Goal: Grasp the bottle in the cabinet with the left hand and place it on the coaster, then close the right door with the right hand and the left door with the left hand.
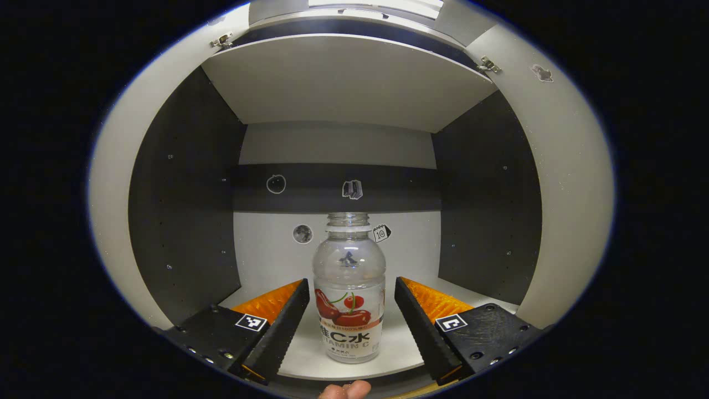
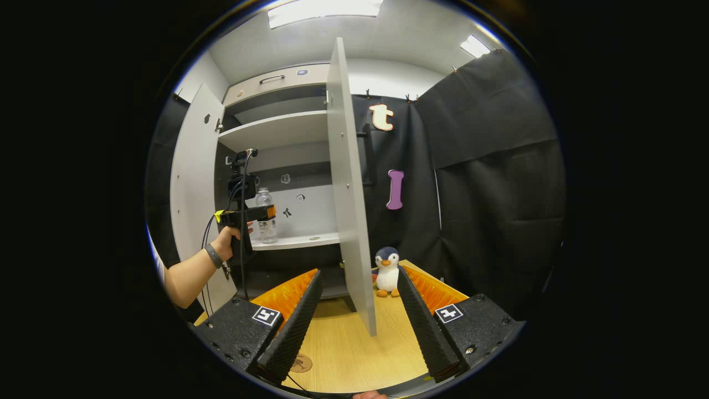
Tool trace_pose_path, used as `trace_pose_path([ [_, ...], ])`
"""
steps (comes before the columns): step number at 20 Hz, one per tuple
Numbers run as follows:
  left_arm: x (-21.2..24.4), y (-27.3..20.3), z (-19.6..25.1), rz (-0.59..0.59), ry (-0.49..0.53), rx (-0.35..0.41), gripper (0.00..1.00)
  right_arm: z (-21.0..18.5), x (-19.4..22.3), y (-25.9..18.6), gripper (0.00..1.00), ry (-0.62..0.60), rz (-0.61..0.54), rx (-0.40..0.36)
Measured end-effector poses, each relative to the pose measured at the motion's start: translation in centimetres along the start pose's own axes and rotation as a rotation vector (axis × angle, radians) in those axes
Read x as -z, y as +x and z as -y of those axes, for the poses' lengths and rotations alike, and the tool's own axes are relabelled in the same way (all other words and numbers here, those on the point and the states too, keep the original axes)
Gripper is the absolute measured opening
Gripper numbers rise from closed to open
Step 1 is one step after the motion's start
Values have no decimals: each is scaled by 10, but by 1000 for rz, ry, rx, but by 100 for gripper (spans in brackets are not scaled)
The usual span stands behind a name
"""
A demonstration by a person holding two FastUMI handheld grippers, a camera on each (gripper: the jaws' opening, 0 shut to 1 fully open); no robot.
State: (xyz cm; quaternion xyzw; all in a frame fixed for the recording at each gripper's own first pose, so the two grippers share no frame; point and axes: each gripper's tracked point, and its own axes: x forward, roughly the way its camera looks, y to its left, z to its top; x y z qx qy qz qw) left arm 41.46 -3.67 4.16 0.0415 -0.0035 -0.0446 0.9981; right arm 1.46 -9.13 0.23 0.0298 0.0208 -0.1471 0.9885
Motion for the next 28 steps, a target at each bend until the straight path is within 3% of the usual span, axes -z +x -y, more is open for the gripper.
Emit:
trace_pose_path([
  [6,4,13,-3,-14,-35,-17,94,3,-1,7,83,-7,0,-2],
  [8,3,11,-5,-16,-33,-27,78,3,-1,8,83,-3,0,-8],
  [11,-7,-2,-7,-4,-48,-18,77,0,-1,9,84,2,-3,-23],
  [14,-22,-30,-6,28,-54,1,82,-4,-5,9,83,-12,8,-43],
  [15,-29,-41,-5,40,-54,8,77,-7,-8,9,84,-16,15,-52],
  [21,-46,-120,1,75,-81,77,77,-23,-20,2,83,-44,47,-118],
  [22,-43,-133,2,76,-84,82,81,-25,-21,0,84,-48,47,-125],
  [28,5,-208,28,41,-123,134,77,-38,-34,-11,84,-29,61,-188],
])
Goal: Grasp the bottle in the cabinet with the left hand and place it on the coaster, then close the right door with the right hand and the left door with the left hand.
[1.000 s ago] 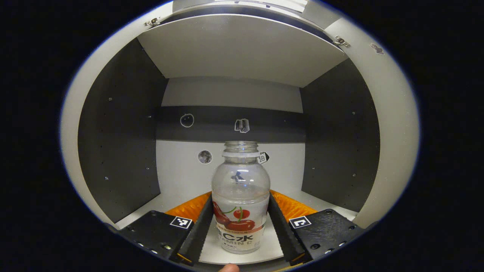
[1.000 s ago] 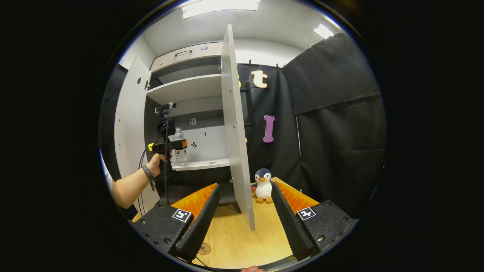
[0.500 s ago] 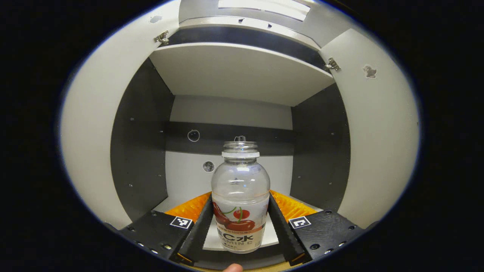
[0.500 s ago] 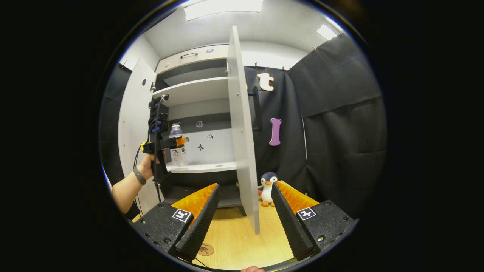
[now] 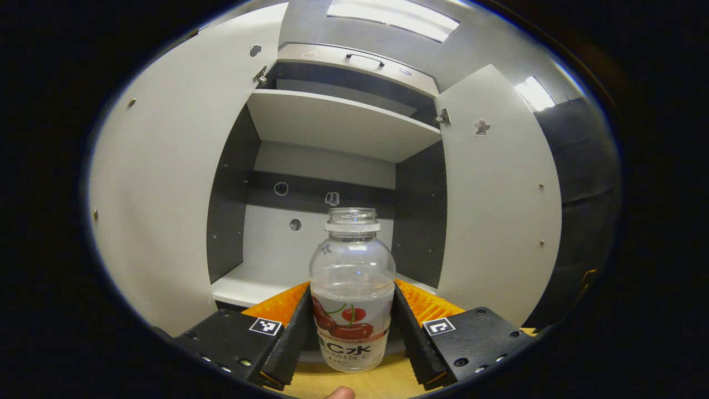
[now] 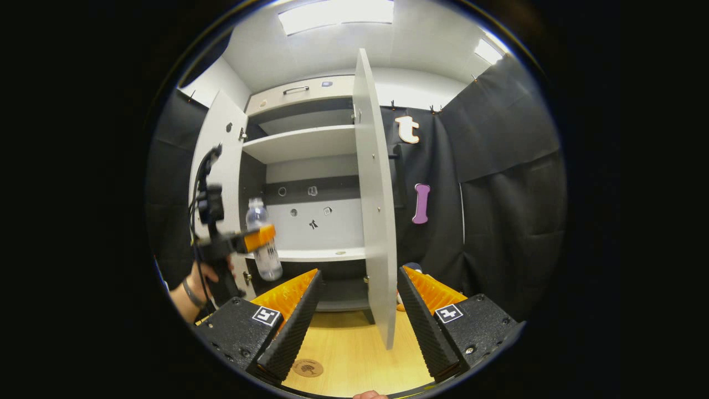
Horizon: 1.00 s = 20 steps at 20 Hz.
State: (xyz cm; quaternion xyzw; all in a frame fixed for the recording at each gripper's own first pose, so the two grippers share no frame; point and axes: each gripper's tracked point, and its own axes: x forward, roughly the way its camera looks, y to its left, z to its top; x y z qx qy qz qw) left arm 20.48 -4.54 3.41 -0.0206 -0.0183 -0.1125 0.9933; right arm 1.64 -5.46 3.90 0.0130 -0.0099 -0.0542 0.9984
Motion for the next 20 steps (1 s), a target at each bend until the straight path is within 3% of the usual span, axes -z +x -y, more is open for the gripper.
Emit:
trace_pose_path([
  [1,14,-10,3,-7,0,-3,81,0,-2,-2,84,6,2,0],
  [4,58,-33,14,-31,-14,-9,78,4,-8,-9,84,10,-7,12],
  [5,72,-41,17,-36,-15,-17,82,5,-13,-12,84,10,-1,10],
  [6,85,-47,19,-40,-3,-30,78,6,-16,-14,84,7,4,9],
  [9,126,-64,21,-56,34,-81,77,13,-27,-17,83,-16,6,18],
  [10,141,-69,23,-57,43,-96,82,16,-30,-18,83,-28,-1,25],
  [13,178,-85,32,-47,92,-139,77,27,-38,-26,83,-66,-13,53],
  [16,204,-90,41,-45,138,-140,77,40,-38,-33,84,-72,-28,87],
  [20,237,-97,52,-97,126,-123,77,50,-33,-35,83,-69,-49,125],
])
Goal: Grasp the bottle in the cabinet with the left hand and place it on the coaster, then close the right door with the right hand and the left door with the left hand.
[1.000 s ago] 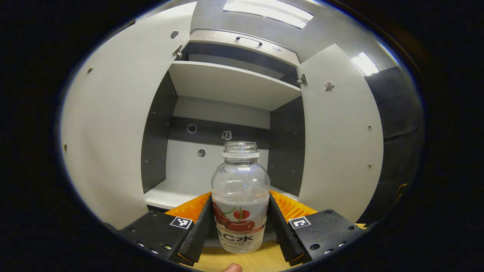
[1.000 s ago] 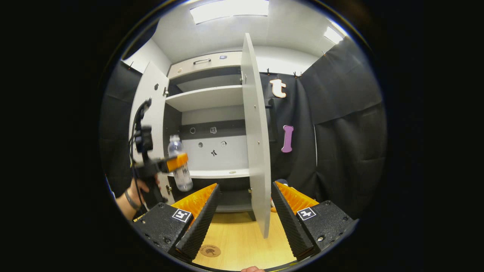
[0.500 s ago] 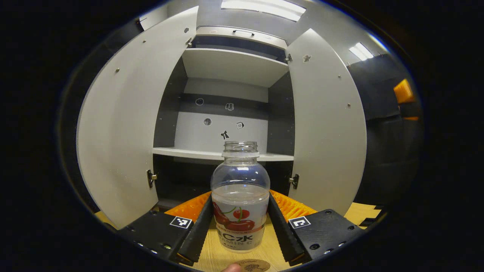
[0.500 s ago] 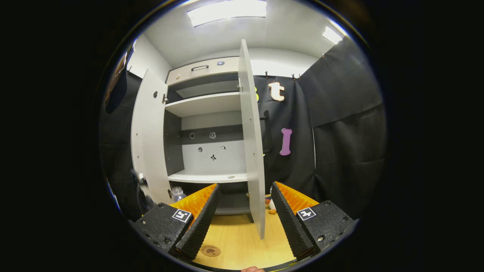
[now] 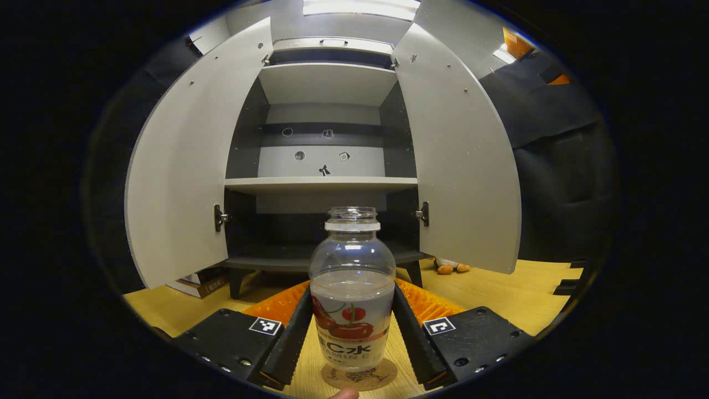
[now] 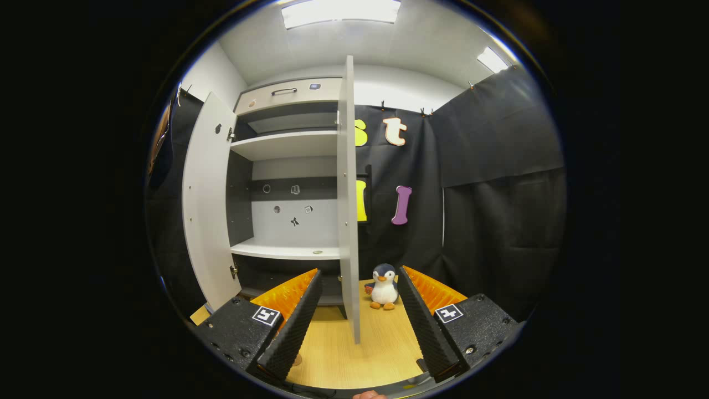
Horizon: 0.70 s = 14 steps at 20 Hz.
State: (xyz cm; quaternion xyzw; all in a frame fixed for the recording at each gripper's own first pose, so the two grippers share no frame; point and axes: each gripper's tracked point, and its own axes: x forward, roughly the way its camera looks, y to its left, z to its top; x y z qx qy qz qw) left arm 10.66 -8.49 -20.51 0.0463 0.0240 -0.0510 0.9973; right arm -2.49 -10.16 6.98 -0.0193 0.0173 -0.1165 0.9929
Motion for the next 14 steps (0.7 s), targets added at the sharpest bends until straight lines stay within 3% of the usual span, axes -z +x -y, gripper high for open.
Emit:
trace_pose_path([
  [8,29,-10,-5,-39,-37,-38,78,-1,6,1,83,-32,-22,-1],
  [14,30,-12,-1,-38,-43,-9,77,-9,8,3,84,-70,-27,-16],
])
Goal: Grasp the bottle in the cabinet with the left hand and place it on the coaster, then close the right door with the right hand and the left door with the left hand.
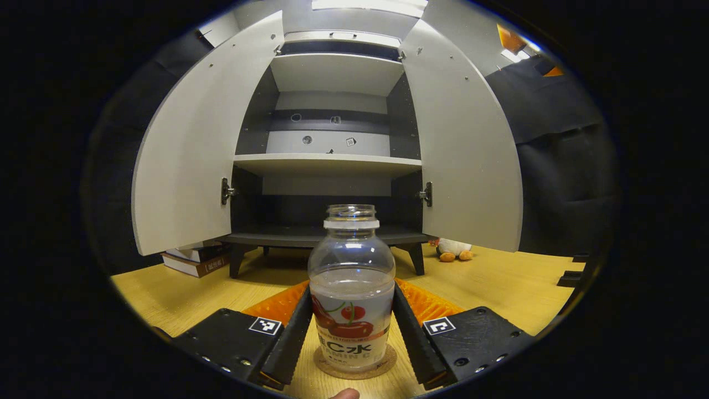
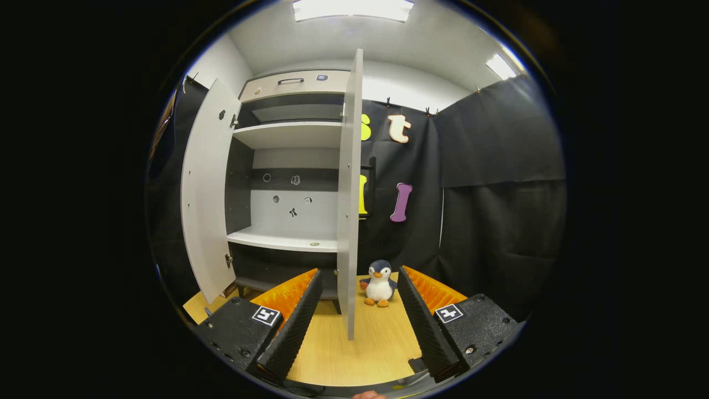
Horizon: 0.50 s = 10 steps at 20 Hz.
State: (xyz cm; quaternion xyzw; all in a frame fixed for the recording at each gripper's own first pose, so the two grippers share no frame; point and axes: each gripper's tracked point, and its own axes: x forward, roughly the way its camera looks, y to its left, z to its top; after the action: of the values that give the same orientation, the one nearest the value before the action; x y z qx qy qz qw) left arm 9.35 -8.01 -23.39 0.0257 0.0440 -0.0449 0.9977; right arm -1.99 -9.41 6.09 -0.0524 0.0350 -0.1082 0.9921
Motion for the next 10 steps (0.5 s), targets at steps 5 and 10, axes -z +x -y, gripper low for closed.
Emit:
trace_pose_path([
  [5,-8,-1,-1,-2,4,12,93,-7,4,0,84,-18,-2,-24],
  [10,-40,-9,-9,62,-22,0,94,-12,8,3,84,0,6,-43],
])
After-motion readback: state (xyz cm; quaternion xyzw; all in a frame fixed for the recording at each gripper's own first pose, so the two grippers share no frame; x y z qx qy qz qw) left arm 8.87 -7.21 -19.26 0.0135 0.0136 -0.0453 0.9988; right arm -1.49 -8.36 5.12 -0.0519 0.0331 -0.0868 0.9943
